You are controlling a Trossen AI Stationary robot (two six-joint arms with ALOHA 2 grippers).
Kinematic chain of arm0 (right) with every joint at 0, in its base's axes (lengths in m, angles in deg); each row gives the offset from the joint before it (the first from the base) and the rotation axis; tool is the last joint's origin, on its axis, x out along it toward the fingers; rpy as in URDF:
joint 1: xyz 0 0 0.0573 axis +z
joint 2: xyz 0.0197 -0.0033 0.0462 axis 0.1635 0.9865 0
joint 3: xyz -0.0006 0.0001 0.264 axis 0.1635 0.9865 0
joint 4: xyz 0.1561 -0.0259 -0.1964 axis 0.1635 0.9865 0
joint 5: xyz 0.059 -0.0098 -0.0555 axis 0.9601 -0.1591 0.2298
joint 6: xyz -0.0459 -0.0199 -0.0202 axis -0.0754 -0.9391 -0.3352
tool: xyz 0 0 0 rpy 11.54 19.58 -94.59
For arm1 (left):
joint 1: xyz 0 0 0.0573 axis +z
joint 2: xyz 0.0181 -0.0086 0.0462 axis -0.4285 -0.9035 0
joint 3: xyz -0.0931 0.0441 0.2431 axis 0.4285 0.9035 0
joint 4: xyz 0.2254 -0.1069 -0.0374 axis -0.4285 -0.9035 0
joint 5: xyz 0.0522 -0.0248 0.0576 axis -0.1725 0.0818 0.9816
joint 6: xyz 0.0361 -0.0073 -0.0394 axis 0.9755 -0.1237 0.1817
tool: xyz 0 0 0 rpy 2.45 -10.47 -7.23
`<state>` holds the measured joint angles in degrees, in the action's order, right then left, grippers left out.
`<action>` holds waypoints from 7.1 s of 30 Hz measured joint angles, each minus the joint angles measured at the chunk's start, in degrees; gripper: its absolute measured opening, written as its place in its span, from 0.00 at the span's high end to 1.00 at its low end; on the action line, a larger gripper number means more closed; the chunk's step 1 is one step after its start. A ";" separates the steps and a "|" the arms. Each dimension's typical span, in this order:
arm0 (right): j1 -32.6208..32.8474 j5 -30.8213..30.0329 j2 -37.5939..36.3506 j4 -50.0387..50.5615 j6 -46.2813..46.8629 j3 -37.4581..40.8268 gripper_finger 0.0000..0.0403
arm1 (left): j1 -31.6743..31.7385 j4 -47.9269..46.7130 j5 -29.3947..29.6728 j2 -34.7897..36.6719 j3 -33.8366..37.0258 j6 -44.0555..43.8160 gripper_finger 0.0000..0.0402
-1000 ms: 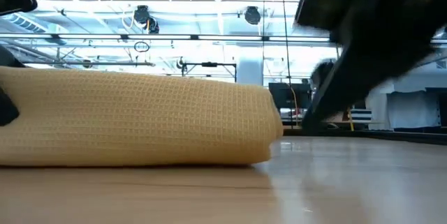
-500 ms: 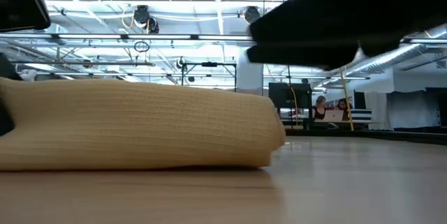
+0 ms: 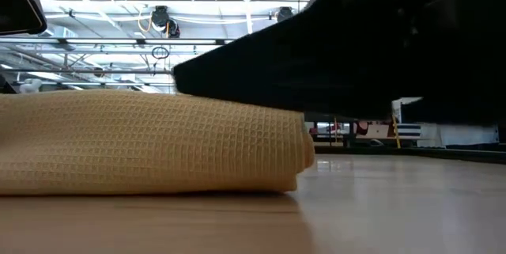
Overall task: Roll towel
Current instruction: Roll the folded yellow towel
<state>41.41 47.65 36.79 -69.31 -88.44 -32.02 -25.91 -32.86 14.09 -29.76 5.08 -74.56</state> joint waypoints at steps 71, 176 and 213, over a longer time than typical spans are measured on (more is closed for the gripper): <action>-10.61 12.40 -0.16 23.22 22.95 -6.00 0.16 | -7.39 -5.81 12.68 -1.28 -1.39 15.66 0.13; -2.02 -6.02 -11.79 42.91 7.85 -5.67 0.16 | -12.24 -25.19 19.73 -9.64 -5.73 -1.80 0.33; -8.80 5.87 -4.59 9.62 12.36 3.26 0.17 | -15.61 -24.85 19.18 -9.64 -5.84 -5.99 0.35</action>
<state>32.61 53.52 32.20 -59.69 -76.08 -28.76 -41.52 -57.71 33.27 -39.40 -0.76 -80.55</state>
